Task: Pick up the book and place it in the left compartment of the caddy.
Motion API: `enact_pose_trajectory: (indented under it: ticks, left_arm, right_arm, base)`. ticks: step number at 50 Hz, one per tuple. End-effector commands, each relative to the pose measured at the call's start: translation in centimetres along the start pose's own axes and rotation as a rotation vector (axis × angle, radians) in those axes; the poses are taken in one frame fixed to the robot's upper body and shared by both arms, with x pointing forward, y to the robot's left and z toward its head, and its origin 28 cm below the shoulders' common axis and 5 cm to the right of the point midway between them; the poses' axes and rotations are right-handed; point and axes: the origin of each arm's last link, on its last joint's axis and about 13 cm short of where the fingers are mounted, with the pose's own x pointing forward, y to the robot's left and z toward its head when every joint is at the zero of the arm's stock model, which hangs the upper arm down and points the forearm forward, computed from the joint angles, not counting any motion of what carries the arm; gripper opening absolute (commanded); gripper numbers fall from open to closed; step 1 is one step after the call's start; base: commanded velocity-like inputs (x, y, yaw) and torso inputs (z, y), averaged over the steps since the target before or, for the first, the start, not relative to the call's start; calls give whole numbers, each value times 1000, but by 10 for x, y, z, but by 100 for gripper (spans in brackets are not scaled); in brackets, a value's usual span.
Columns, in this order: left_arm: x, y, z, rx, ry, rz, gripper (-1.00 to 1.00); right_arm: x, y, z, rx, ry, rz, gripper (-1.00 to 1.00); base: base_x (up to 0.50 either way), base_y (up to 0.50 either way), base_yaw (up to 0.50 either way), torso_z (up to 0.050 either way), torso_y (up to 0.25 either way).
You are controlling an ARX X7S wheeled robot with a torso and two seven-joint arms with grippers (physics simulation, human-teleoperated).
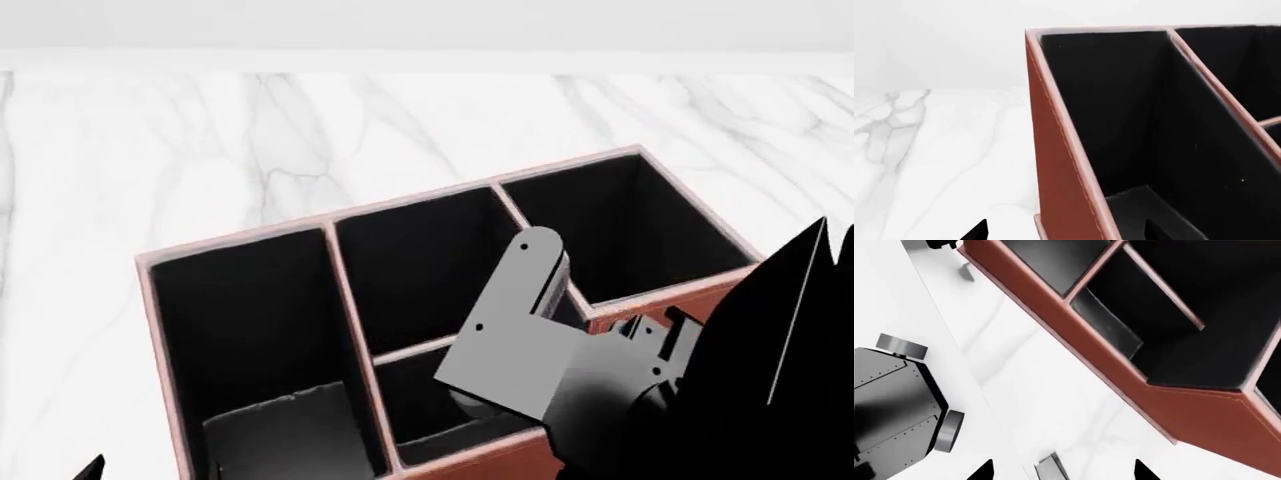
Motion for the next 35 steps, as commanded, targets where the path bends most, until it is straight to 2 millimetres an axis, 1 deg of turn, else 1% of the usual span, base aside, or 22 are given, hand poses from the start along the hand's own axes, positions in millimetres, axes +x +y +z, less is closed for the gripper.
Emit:
enact_pose_trajectory:
  ticks: [1,20,23,28,35]
  left_arm:
    - [2,1,-2,-10,12,-12,100]
    - [2,1,-3,-7,12,-15,100]
    - [2,0,-3,-6,12,-16,100]
    - [2,0,-3,-7,12,-15,100]
    - [2,0,-3,-6,13,-15,100]
  right_arm:
    - [-4,-1,3,-14,39,-4,100]
    - [1,-2,-2,-4,93,-17,100]
    - [4,-3,-4,5,93,-11,100]
    - [17,-5,-12,25,113,-3,100]
    - [22,-5,-17,41,151,8,100]
  base:
    - [0,0,0,0,0]
    - [0,0,0,0,0]
    - [0,0,0,0,0]
    - [0,0,0,0,0]
    - [0,0,0,0,0]
